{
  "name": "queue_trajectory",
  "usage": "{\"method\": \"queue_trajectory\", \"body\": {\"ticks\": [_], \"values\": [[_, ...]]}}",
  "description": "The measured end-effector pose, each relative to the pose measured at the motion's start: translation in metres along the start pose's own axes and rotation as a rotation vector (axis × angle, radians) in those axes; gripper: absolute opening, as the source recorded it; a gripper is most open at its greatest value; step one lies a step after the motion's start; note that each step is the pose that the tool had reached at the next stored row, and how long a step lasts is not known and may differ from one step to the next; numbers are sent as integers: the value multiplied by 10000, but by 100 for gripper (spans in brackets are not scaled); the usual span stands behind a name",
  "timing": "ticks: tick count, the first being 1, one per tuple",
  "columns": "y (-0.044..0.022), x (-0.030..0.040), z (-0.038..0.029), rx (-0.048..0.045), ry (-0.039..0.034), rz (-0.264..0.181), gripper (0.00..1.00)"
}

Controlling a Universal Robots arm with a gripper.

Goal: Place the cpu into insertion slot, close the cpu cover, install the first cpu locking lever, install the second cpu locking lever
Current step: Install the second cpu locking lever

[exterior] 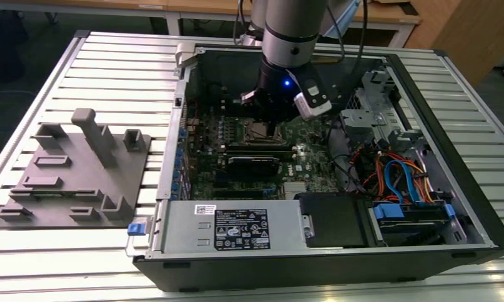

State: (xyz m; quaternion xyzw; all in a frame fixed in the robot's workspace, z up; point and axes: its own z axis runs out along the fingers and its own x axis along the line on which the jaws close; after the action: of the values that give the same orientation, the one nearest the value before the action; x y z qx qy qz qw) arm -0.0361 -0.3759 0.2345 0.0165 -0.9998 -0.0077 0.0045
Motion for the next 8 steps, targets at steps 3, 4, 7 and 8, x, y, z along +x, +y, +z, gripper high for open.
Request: {"method": "queue_trajectory", "body": {"ticks": [3, 4, 7, 8], "values": [[0, 65, 16, -2, 9, -1, 10], [-1, 84, 20, -2, 11, 0, 10], [0, 144, 33, -3, 12, 1, 10], [1, 165, 38, -3, 13, 0, 10]]}}
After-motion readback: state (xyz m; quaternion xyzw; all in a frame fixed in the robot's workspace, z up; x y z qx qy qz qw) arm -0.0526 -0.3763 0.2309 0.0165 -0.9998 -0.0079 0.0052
